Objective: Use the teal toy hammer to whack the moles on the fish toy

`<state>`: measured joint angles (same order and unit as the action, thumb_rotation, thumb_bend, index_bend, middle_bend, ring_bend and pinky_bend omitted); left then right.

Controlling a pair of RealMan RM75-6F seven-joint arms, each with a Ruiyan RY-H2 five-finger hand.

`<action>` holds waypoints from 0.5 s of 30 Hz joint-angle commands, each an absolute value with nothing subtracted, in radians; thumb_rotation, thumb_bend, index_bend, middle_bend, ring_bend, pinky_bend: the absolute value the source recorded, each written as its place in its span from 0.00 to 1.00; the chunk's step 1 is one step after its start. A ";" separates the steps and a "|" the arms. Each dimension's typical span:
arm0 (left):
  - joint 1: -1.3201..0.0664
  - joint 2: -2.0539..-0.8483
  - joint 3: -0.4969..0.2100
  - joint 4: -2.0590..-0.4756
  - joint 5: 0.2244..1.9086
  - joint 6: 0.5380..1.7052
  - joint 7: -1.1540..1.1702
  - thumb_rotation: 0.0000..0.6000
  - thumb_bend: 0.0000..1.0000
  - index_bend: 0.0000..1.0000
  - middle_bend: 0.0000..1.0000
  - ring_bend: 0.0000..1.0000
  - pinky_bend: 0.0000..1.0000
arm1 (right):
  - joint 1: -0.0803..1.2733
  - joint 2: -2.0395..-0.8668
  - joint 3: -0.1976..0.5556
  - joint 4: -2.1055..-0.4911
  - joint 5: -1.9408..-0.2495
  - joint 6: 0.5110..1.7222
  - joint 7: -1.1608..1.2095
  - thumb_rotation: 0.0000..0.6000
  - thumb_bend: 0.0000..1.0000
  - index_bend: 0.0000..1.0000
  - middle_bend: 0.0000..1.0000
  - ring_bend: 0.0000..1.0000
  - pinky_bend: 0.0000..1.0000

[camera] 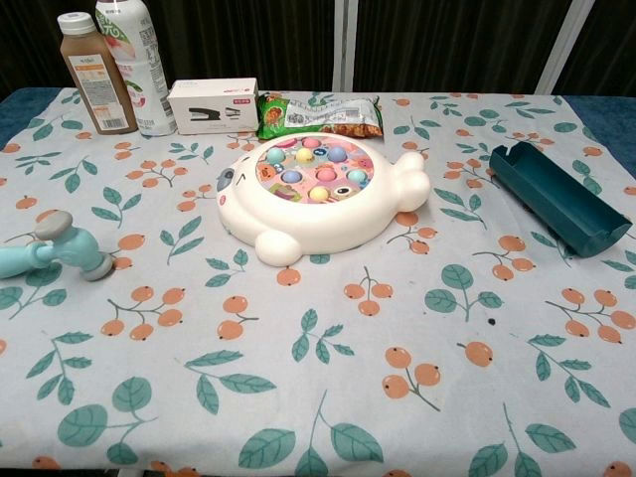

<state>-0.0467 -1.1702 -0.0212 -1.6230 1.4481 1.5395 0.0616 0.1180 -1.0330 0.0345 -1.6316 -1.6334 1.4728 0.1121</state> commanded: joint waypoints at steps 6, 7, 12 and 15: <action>-0.059 -1.168 -0.026 -1.636 1.468 1.525 0.069 1.00 0.19 0.19 0.13 0.00 0.11 | 0.110 -1.023 0.034 -1.622 -1.635 1.495 0.124 1.00 0.21 0.01 0.11 0.00 0.00; -0.066 -1.168 -0.028 -1.641 1.469 1.514 0.068 1.00 0.19 0.19 0.13 0.00 0.11 | 0.108 -1.021 0.035 -1.620 -1.633 1.500 0.126 1.00 0.21 0.01 0.11 0.00 0.00; -0.151 -1.169 -0.033 -1.670 1.492 1.387 0.093 1.00 0.18 0.19 0.13 0.01 0.11 | 0.105 -1.009 0.043 -1.612 -1.621 1.509 0.126 1.00 0.21 0.01 0.11 0.00 0.00; -0.217 -1.178 -0.042 -1.697 1.484 1.282 0.093 1.00 0.18 0.21 0.16 0.07 0.13 | 0.106 -1.004 0.048 -1.614 -1.618 1.515 0.120 1.00 0.21 0.01 0.11 0.00 0.00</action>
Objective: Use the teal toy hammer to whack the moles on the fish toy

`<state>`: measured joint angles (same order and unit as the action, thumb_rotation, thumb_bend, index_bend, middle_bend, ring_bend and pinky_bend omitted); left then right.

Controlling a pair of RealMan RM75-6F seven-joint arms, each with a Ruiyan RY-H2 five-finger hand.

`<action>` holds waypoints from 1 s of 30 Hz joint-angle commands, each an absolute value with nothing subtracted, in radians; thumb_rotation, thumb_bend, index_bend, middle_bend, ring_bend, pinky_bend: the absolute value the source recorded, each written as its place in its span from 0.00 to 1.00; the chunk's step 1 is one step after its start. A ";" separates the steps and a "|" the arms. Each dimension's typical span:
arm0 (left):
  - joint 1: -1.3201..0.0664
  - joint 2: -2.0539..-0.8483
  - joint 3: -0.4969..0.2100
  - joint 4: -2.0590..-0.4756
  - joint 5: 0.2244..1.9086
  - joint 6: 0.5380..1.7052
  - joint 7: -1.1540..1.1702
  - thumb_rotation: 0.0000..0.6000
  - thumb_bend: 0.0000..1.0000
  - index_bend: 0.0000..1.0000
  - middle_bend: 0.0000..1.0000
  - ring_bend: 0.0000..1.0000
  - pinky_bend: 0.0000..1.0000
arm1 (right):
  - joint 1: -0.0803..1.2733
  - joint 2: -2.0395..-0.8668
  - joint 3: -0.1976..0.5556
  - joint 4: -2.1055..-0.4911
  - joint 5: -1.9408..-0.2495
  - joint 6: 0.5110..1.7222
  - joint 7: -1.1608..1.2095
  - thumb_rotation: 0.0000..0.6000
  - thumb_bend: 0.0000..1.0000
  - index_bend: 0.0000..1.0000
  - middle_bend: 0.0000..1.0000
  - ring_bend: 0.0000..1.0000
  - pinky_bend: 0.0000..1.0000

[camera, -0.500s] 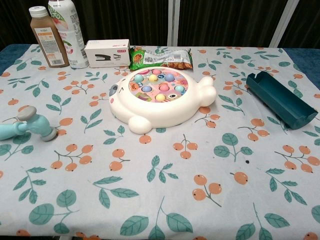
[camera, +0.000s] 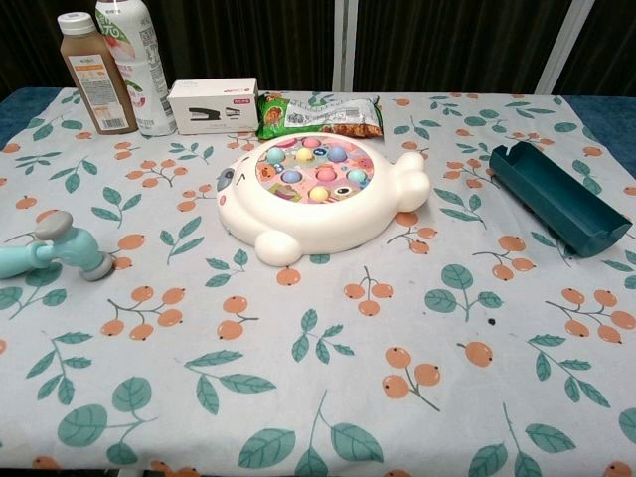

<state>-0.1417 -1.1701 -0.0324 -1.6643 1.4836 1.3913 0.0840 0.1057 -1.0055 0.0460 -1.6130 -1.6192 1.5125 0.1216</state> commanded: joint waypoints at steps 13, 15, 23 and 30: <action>-0.358 -1.285 -0.081 -1.719 1.349 1.078 0.165 1.00 0.21 0.27 0.22 0.16 0.29 | 0.109 -0.994 0.054 -1.619 -1.601 1.508 0.108 1.00 0.21 0.01 0.11 0.00 0.00; -0.357 -1.297 -0.078 -1.715 1.332 1.085 0.181 1.00 0.21 0.29 0.23 0.17 0.31 | 0.112 -0.995 0.055 -1.619 -1.599 1.504 0.108 1.00 0.21 0.01 0.11 0.00 0.00; -0.347 -1.358 -0.070 -1.668 1.289 1.106 0.176 1.00 0.22 0.32 0.27 0.21 0.35 | 0.122 -1.001 0.053 -1.615 -1.600 1.487 0.110 1.00 0.21 0.01 0.11 0.00 0.00; -0.340 -1.396 -0.056 -1.610 1.297 1.124 0.161 1.00 0.23 0.32 0.31 0.25 0.35 | 0.122 -1.001 0.053 -1.616 -1.593 1.484 0.108 1.00 0.21 0.01 0.11 0.00 0.00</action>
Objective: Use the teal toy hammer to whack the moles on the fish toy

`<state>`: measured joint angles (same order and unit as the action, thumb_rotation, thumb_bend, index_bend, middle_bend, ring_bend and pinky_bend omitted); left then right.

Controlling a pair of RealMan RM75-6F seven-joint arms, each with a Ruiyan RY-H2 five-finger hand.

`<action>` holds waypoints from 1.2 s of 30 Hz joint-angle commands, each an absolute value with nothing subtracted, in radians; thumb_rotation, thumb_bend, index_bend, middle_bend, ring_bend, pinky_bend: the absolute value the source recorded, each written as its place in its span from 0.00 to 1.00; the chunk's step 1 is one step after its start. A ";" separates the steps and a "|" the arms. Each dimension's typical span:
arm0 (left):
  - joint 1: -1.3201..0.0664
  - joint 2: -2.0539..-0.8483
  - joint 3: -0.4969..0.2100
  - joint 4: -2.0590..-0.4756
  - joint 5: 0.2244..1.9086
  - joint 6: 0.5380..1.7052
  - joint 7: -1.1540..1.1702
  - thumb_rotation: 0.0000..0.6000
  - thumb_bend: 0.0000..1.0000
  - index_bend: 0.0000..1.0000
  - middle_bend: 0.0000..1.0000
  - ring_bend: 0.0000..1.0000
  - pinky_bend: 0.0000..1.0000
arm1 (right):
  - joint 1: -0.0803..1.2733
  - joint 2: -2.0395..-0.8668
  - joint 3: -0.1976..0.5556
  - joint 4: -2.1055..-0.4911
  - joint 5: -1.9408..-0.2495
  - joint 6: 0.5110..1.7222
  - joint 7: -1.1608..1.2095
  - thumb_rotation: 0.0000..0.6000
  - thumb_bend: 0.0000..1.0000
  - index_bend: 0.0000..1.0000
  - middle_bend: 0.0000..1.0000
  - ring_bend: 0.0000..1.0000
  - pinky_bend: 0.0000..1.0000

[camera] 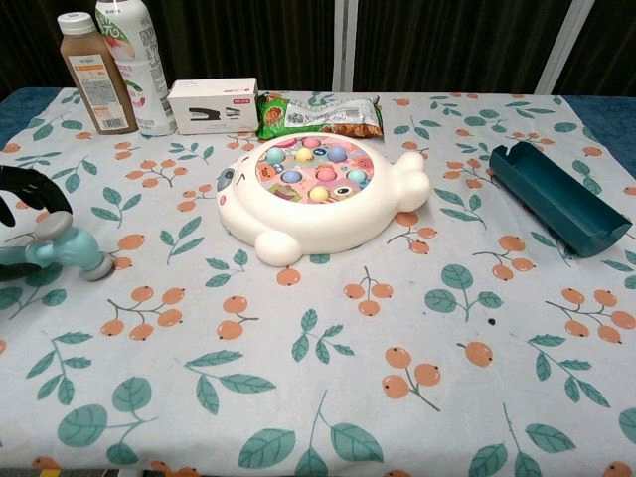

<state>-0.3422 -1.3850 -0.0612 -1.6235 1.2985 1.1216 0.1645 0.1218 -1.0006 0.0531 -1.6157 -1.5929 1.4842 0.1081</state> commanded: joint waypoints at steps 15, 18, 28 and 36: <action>-0.351 -1.426 -0.045 -1.554 1.306 1.104 0.106 1.00 0.30 0.36 0.33 0.27 0.34 | 0.126 -1.001 0.056 -1.627 -1.580 1.476 0.092 1.00 0.21 0.01 0.11 0.00 0.00; -0.352 -1.427 -0.042 -1.547 1.310 1.101 0.093 1.00 0.33 0.37 0.34 0.27 0.35 | 0.126 -1.000 0.056 -1.631 -1.577 1.473 0.087 1.00 0.21 0.01 0.11 0.00 0.00; -0.348 -1.442 -0.039 -1.519 1.330 1.121 0.066 1.00 0.34 0.41 0.37 0.30 0.36 | 0.125 -0.998 0.056 -1.644 -1.578 1.476 0.072 1.00 0.21 0.01 0.11 0.00 0.00; -0.348 -1.450 -0.037 -1.510 1.340 1.131 0.065 1.00 0.34 0.41 0.40 0.32 0.37 | 0.121 -0.997 0.053 -1.648 -1.575 1.477 0.069 1.00 0.21 0.01 0.11 0.00 0.00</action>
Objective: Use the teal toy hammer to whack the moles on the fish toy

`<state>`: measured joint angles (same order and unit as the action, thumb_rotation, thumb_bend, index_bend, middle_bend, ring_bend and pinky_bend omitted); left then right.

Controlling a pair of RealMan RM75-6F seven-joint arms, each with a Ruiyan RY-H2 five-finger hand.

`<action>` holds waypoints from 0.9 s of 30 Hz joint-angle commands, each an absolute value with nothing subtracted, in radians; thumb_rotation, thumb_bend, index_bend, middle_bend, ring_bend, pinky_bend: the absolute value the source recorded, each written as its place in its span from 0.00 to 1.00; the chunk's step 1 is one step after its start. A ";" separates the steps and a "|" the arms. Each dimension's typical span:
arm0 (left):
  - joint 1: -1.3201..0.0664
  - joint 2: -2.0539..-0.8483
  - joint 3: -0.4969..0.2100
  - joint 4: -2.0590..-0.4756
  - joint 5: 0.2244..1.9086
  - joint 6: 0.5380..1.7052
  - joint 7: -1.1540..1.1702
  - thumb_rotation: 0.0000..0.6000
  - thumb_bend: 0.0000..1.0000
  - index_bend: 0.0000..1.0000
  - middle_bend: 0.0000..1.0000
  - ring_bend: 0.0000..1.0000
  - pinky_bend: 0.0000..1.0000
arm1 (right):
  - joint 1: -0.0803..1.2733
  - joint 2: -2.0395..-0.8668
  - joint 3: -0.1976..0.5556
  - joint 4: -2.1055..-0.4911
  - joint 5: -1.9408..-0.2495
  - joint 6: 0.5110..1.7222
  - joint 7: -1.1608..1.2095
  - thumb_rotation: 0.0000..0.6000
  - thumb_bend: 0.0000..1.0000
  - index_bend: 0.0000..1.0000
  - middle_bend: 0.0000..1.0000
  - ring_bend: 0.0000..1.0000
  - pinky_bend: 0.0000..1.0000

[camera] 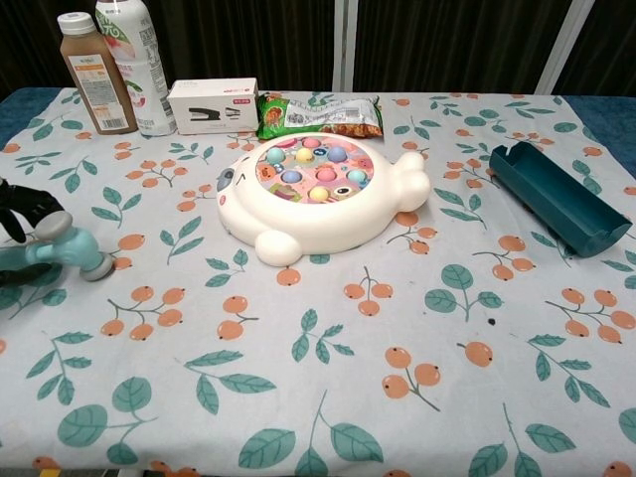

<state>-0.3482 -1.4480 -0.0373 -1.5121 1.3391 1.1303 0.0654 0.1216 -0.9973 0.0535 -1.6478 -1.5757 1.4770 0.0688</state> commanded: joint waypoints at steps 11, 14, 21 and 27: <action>-0.348 -1.457 -0.035 -1.493 1.344 1.131 0.050 1.00 0.34 0.45 0.44 0.35 0.40 | 0.119 -0.996 0.052 -1.655 -1.573 1.476 0.063 1.00 0.21 0.01 0.11 0.00 0.00; -0.348 -1.460 -0.035 -1.485 1.351 1.134 0.038 1.00 0.36 0.46 0.46 0.37 0.41 | 0.118 -0.996 0.051 -1.657 -1.571 1.476 0.060 1.00 0.21 0.01 0.11 0.00 0.00; -0.352 -1.464 -0.031 -1.452 1.399 1.154 -0.017 1.00 0.43 0.52 0.52 0.43 0.44 | 0.115 -0.995 0.049 -1.662 -1.570 1.474 0.055 1.00 0.21 0.01 0.11 0.00 0.00; -0.368 -1.458 -0.032 -1.405 1.465 1.174 -0.122 1.00 0.48 0.59 0.59 0.50 0.53 | 0.109 -0.993 0.048 -1.667 -1.570 1.483 0.052 1.00 0.21 0.01 0.11 0.00 0.00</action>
<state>-0.3597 -1.4615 -0.0319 -1.4227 1.4421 1.1666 -0.0872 0.1087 -0.9928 0.0479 -1.6670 -1.5700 1.4834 0.0520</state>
